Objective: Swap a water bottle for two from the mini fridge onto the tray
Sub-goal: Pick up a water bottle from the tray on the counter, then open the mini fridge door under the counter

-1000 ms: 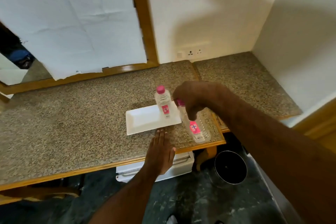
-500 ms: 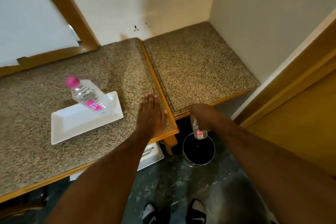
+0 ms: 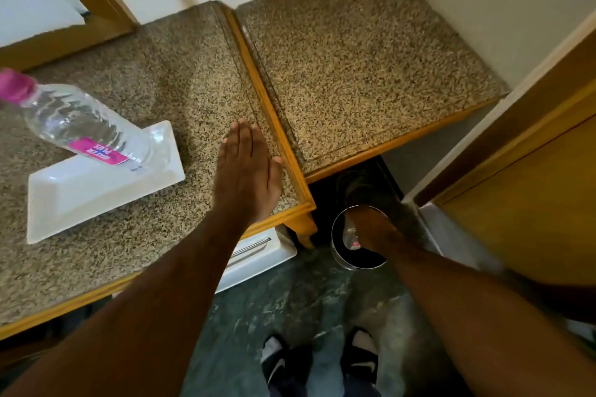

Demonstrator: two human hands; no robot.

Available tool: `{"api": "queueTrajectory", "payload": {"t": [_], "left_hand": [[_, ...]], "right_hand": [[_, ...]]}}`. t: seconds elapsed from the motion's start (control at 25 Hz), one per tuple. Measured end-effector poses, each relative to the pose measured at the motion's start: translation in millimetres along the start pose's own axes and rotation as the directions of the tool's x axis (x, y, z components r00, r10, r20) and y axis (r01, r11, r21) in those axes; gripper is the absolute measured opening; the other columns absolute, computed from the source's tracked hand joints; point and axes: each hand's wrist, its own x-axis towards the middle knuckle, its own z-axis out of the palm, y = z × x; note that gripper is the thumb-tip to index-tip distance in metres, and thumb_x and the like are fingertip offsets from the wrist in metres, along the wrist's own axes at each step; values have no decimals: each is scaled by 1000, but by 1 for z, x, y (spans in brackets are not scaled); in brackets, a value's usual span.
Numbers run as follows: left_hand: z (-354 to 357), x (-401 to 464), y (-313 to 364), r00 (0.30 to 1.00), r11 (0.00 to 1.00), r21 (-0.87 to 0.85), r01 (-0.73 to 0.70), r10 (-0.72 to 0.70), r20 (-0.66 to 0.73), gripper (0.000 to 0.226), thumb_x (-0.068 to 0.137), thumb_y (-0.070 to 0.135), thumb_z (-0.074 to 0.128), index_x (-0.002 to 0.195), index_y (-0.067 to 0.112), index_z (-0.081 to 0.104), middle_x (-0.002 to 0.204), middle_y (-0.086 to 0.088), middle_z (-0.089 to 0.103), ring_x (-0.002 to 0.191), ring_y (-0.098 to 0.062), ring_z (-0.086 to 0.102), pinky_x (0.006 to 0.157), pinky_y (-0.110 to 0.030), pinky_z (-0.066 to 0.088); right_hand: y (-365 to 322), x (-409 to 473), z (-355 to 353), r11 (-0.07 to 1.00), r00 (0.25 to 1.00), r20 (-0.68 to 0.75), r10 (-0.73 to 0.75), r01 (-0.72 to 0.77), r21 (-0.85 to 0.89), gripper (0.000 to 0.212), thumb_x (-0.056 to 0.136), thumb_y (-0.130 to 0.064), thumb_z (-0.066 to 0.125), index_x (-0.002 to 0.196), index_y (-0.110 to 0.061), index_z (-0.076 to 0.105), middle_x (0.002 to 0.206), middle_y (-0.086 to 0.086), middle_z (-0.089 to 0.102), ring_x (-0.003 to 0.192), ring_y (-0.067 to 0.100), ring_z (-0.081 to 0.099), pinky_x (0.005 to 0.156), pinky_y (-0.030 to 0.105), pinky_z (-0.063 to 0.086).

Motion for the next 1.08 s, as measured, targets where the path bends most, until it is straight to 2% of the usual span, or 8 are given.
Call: {"api": "queueTrajectory", "payload": {"t": [0.16,0.32,0.48,0.56,0.64,0.76,0.92,1.08], "left_hand": [[2,0,-1,1000,1000,11,2,-2,-7,69,94,40,23,146,-4,20,157,-27,18,147,-37,11,119,-51,15],[3,2,-1,1000,1000,-5,-6,6,-16,67,94,39,25,145,-4,22,156,-26,21,146,-37,13,119,-51,17],[1,1,-4,1000,1000,-27,0,-1,-29,63,96,35,29,145,-4,25,155,-25,24,146,-36,15,118,-50,18],[-3,0,1,999,999,-52,10,-13,-52,58,96,31,31,143,-3,29,153,-23,30,145,-34,19,118,-46,19],[-9,-15,2,997,993,-120,21,-30,-75,52,94,27,34,138,-1,40,148,-22,41,141,-33,31,115,-44,26],[0,-83,-32,970,987,-159,-9,-30,-241,45,93,24,41,131,3,52,141,-19,52,135,-32,42,111,-46,35],[32,-189,-125,931,991,89,105,-66,-358,53,94,19,43,145,6,35,154,-16,33,145,-32,24,116,-54,24],[62,-241,-198,910,973,183,137,-51,-411,65,96,24,40,150,0,13,160,-20,6,147,-37,12,119,-56,10]], "right_hand": [[0,15,15,996,999,-14,29,-28,85,44,94,-16,56,136,-7,46,141,18,50,130,34,47,109,47,40],[-3,12,26,967,982,-147,116,-78,243,32,93,-19,56,123,-7,58,126,18,62,118,35,56,102,48,45],[-20,-7,30,971,983,-55,174,-163,173,34,91,-18,59,125,-12,57,123,15,65,113,33,61,95,43,52],[-37,-17,35,978,983,-79,163,-150,143,30,92,-20,56,121,-15,59,121,14,66,113,33,61,94,43,52],[-60,-28,44,984,986,-111,126,-110,141,26,95,-21,50,117,-18,62,118,12,67,110,32,62,92,41,52],[-105,-37,55,984,982,-185,38,-4,177,25,95,-23,47,113,-20,65,112,10,69,103,32,64,87,41,53],[-177,-37,71,959,941,-315,-122,193,205,19,92,-20,55,100,-12,70,100,17,71,93,38,64,76,42,51],[-244,-21,83,913,874,-417,-247,355,203,8,84,-7,60,80,-4,67,80,20,68,79,39,64,65,43,52]]}}
